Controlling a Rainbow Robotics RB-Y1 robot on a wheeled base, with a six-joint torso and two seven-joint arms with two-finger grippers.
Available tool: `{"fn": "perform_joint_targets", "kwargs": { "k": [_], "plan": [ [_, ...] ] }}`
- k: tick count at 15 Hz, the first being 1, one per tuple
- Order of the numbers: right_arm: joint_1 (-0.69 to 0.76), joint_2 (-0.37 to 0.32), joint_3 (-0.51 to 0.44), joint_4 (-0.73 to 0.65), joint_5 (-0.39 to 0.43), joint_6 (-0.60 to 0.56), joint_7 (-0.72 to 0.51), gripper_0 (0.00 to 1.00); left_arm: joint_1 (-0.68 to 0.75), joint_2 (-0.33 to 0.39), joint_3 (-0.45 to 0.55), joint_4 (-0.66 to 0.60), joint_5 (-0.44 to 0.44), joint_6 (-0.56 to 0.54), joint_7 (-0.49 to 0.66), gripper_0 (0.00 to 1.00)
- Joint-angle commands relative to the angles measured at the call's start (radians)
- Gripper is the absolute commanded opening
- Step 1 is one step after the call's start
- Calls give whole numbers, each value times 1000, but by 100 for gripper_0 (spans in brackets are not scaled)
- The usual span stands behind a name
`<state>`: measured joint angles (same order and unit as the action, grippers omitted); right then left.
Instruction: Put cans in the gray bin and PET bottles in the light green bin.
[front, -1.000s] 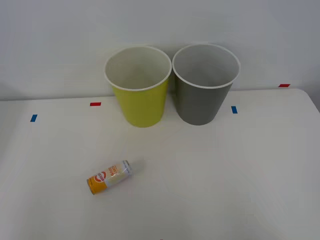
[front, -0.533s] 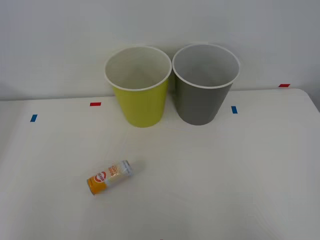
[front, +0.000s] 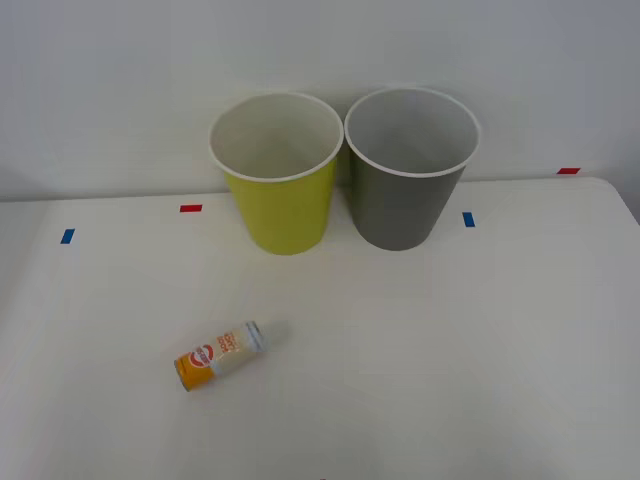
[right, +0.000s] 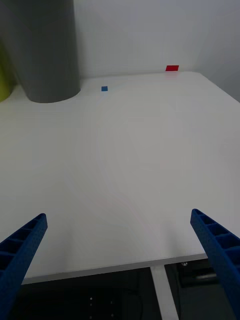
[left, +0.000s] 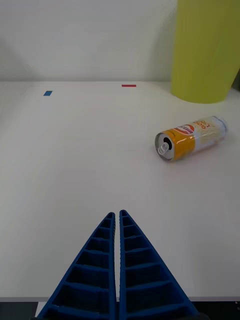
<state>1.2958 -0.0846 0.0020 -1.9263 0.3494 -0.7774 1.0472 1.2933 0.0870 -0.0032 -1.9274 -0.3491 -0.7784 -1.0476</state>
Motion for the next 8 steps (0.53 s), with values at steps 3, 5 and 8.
{"fn": "perform_joint_targets", "kwargs": {
  "k": [3, 5, 8],
  "plan": [
    [-44, 9, 7, -22, 2, 27, 0, 100, -52, -1, -11, -25, -1, 24, -2, 0],
    [-44, 9, 7, -22, 2, 27, 0, 100, -52, -1, -11, -25, -1, 24, -2, 0],
    [-44, 9, 7, -22, 2, 27, 0, 100, -52, -1, -11, -25, -1, 24, -2, 0]
  ]
}}
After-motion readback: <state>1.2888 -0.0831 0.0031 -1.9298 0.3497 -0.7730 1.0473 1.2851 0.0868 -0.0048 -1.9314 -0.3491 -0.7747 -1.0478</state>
